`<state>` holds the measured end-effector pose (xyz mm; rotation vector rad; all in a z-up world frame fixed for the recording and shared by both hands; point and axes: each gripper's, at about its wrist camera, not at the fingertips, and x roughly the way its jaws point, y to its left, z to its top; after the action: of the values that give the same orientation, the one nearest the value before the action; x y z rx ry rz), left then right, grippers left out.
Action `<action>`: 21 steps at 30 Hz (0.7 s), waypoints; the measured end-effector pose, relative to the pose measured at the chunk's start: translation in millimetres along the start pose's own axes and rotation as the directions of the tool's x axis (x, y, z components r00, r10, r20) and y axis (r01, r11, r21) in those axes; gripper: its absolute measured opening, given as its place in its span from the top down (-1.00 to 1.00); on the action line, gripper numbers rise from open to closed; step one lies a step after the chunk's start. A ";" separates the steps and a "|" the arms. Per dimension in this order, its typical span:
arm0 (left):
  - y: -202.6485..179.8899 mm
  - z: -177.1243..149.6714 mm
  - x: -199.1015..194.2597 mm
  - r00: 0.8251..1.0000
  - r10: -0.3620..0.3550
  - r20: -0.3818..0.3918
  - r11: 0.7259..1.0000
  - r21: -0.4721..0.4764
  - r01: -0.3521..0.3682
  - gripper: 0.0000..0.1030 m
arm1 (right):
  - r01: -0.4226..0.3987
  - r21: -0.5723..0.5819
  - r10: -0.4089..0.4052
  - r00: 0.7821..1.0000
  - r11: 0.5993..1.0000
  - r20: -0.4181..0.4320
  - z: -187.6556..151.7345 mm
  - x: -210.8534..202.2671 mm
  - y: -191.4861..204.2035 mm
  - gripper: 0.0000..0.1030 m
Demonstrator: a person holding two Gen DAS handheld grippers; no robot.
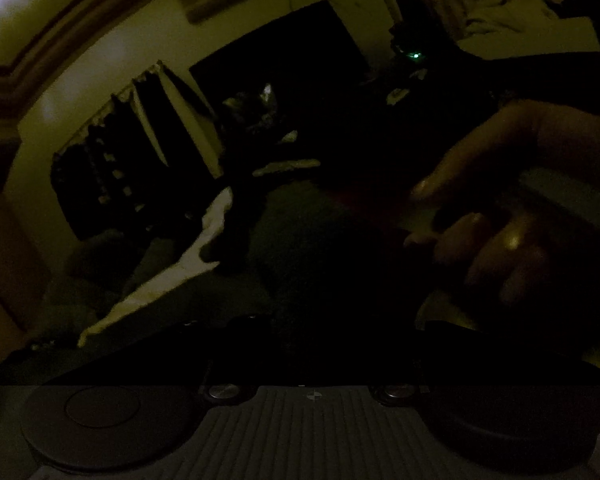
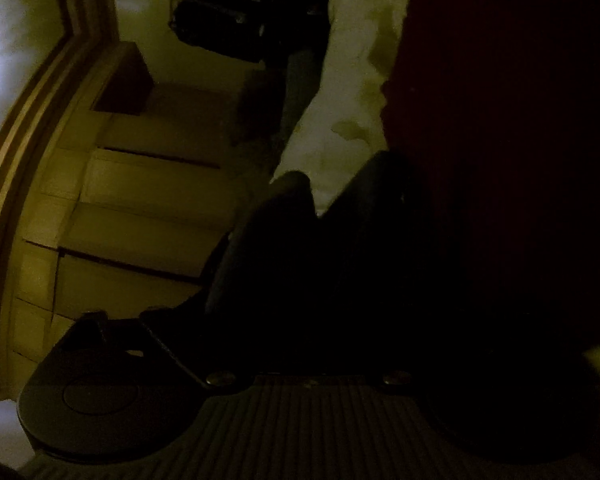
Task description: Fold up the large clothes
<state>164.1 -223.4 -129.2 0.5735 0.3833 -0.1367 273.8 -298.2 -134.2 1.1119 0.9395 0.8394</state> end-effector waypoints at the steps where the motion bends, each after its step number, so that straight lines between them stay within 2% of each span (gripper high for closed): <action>1: 0.8 -1.5 2.0 1.000 -0.006 -0.004 1.000 -0.011 0.006 -0.62 | -0.012 -0.021 0.012 1.000 1.000 -0.010 -2.4 3.9 0.0 -0.46; 6: 1.1 -5.2 9.7 1.000 -0.020 -0.015 0.999 -0.034 0.019 -0.67 | 0.070 -0.094 -0.066 0.997 0.993 0.044 -15.0 2.7 -4.6 0.41; 9: 4.5 -5.0 8.8 1.000 -0.020 -0.011 0.999 -0.050 0.019 -0.67 | 0.058 -0.093 -0.051 0.996 0.994 0.076 -19.5 -2.6 -7.8 0.53; 14: 20.7 1.4 -2.5 0.999 -0.051 0.004 0.991 -0.126 0.051 -0.69 | 0.092 -0.190 -0.066 0.988 0.978 0.136 -31.8 -8.7 10.5 0.57; 18: 42.9 7.0 -25.1 0.997 -0.056 0.045 0.980 -0.186 0.063 -0.69 | 0.024 -0.168 0.003 0.987 0.985 0.159 -38.6 -15.8 23.3 0.57; 21: 70.5 10.1 -46.9 0.995 -0.042 0.090 0.961 -0.268 0.065 -0.69 | -0.002 -0.192 0.033 0.987 0.981 0.158 -41.4 -15.2 49.9 0.57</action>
<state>140.4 -169.3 -67.8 0.2859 0.3297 -0.1569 225.5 -285.7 -90.0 1.0062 0.7009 0.8232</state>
